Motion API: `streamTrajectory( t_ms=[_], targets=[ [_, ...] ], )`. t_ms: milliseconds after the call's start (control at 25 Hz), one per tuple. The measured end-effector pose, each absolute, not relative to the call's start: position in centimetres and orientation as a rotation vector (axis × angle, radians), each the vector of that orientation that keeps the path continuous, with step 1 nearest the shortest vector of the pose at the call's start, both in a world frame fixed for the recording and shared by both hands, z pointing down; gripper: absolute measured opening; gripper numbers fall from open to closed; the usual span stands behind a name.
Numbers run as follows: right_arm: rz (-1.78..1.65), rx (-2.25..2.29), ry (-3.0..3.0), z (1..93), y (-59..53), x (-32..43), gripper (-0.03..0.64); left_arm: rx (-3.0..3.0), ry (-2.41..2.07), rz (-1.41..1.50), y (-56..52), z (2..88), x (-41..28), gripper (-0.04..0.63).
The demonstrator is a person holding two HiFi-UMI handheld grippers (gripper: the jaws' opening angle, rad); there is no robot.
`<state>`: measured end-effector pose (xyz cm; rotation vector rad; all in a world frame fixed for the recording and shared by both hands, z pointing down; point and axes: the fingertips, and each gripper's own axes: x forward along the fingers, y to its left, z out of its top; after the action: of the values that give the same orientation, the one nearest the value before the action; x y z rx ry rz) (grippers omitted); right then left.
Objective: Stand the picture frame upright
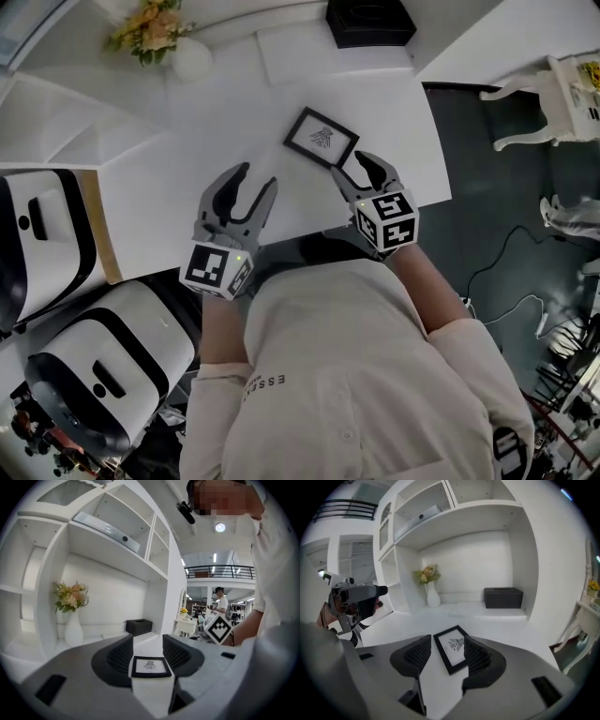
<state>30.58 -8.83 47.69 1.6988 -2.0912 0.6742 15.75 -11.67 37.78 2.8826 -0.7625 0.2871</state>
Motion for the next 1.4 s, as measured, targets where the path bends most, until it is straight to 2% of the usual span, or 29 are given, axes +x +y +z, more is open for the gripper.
streamTrajectory(
  t_ms=[240,560,600,640,680,1040,1400],
  targets=[
    [0.991,1.669,-1.91,55.0,-10.7,33.7,0.23,2.861,-0.794,0.344,-13.3,40.1,17.0,0.192],
    [1.323,1.752,-1.703,58.9,-11.5,35.4,0.229,2.806,-0.859,0.396,-14.2,41.7,17.1,0.192],
    [1.336,1.755,-1.681,59.1,-11.5,35.5,0.224,2.816,-0.855,0.397,-14.2,41.8,17.0,0.192],
    [1.337,1.758,-1.663,59.3,-11.5,35.6,0.176,2.816,-0.85,0.407,-14.2,41.9,17.1,0.192],
    [1.333,1.759,-1.651,59.3,-11.6,35.7,0.167,2.809,-0.844,0.419,-14.2,41.8,17.1,0.192],
    [1.302,1.73,-1.659,59.3,-11.3,34.7,0.155,2.811,-0.825,0.399,-13.2,41.2,16.9,0.192],
    [1.234,1.609,-1.711,59.2,-9.5,30.4,0.143,2.774,-0.854,0.422,-10.5,42.2,13.1,0.192]
  ],
)
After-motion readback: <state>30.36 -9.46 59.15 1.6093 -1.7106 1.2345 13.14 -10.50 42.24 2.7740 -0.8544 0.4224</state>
